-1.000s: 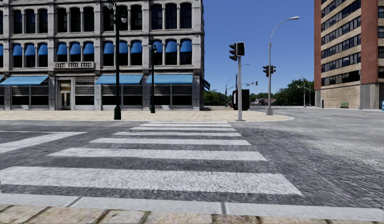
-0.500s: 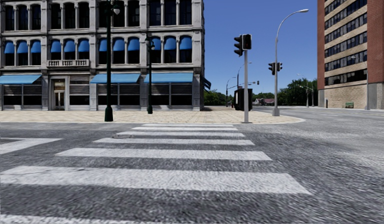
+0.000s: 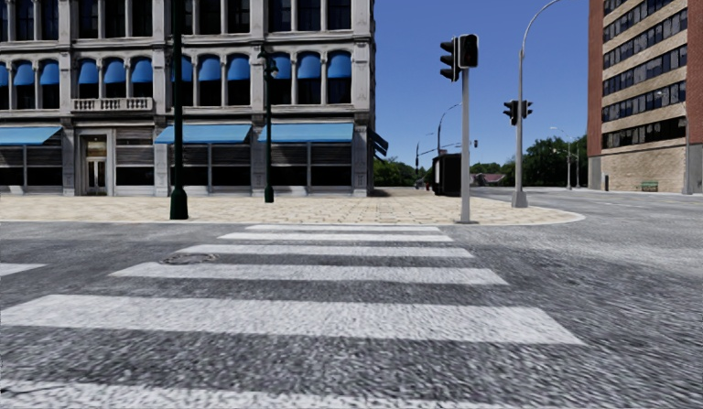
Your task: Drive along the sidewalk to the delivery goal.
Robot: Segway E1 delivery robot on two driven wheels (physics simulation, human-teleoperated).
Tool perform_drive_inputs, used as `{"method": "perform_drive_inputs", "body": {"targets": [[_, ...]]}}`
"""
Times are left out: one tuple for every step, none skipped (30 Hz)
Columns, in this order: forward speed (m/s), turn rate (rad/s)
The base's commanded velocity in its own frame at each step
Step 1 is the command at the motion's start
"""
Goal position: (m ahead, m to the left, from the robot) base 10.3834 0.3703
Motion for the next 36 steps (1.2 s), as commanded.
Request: {"method": "perform_drive_inputs", "body": {"targets": [[2.0,0.0],[2.0,0.0],[2.0,0.0],[2.0,0.0],[2.0,0.0],[2.0,0.0],[2.0,0.0],[2.0,0.0],[2.0,0.0],[2.0,0.0],[2.0,0.0],[2.0,0.0],[2.0,0.0],[2.0,0.0],[2.0,0.0],[2.0,0.0],[2.0,0.0],[2.0,0.0],[2.0,0.0],[2.0,0.0],[2.0,0.0],[2.0,0.0],[2.0,0.0],[2.0,0.0],[2.0,0.0],[2.0,0.0],[2.0,0.0],[2.0,0.0],[2.0,0.0],[2.0,0.0],[2.0,0.0],[2.0,0.0],[2.0,0.0],[2.0,0.0],[2.0,0.0],[2.0,0.0]]}}
